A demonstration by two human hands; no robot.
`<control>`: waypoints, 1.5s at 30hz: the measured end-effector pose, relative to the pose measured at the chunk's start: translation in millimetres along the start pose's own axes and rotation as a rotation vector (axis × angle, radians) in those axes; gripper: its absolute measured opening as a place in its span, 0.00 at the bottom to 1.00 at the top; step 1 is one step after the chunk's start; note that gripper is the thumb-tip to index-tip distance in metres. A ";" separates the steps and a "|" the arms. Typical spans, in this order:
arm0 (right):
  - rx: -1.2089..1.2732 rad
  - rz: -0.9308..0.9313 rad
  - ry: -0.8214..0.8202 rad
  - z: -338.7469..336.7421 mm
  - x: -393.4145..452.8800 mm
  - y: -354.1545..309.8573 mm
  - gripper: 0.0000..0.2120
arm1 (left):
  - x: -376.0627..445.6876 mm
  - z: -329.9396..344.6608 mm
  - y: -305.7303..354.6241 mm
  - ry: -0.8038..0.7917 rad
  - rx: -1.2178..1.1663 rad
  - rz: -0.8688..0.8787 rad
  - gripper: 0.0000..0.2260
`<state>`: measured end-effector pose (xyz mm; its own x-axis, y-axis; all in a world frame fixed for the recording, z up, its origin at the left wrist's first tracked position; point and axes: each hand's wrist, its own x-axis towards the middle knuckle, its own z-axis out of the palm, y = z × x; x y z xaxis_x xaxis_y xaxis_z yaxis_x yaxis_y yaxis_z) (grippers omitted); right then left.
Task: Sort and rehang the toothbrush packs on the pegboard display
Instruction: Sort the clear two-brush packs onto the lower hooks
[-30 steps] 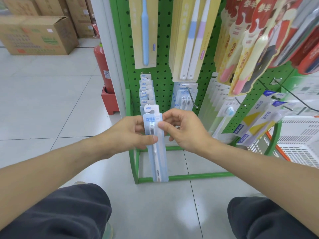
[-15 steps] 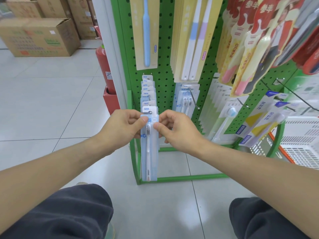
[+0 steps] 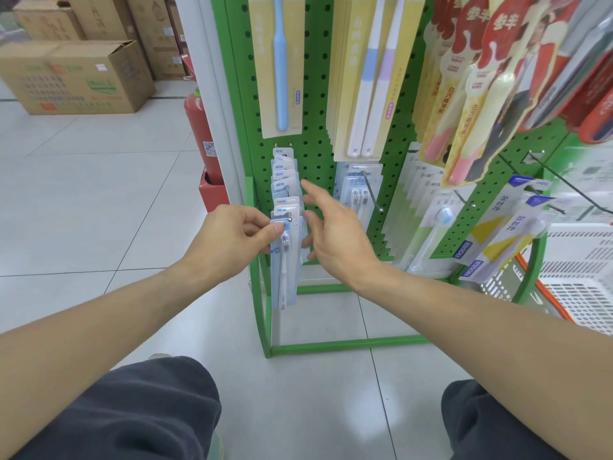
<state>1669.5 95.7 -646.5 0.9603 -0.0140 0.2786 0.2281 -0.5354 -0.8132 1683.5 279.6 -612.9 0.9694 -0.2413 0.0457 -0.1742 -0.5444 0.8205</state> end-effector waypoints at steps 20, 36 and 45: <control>0.027 0.115 0.086 -3.2 13.5 -17.6 0.05 | 4.5 -1.1 2.1 0.003 0.025 -0.011 0.08; -0.003 0.326 0.060 -20.3 -30.7 -22.6 0.03 | 9.2 1.8 -1.2 -0.015 0.027 -0.095 0.14; -0.025 0.449 -0.088 -32.0 -54.6 -11.6 0.02 | -9.9 1.9 13.2 -0.475 0.147 -0.373 0.22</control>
<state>1609.3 75.6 -636.0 0.9733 -0.1786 -0.1442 -0.2171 -0.5124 -0.8308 1671.2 273.3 -603.6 0.7922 -0.3265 -0.5155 0.1068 -0.7575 0.6440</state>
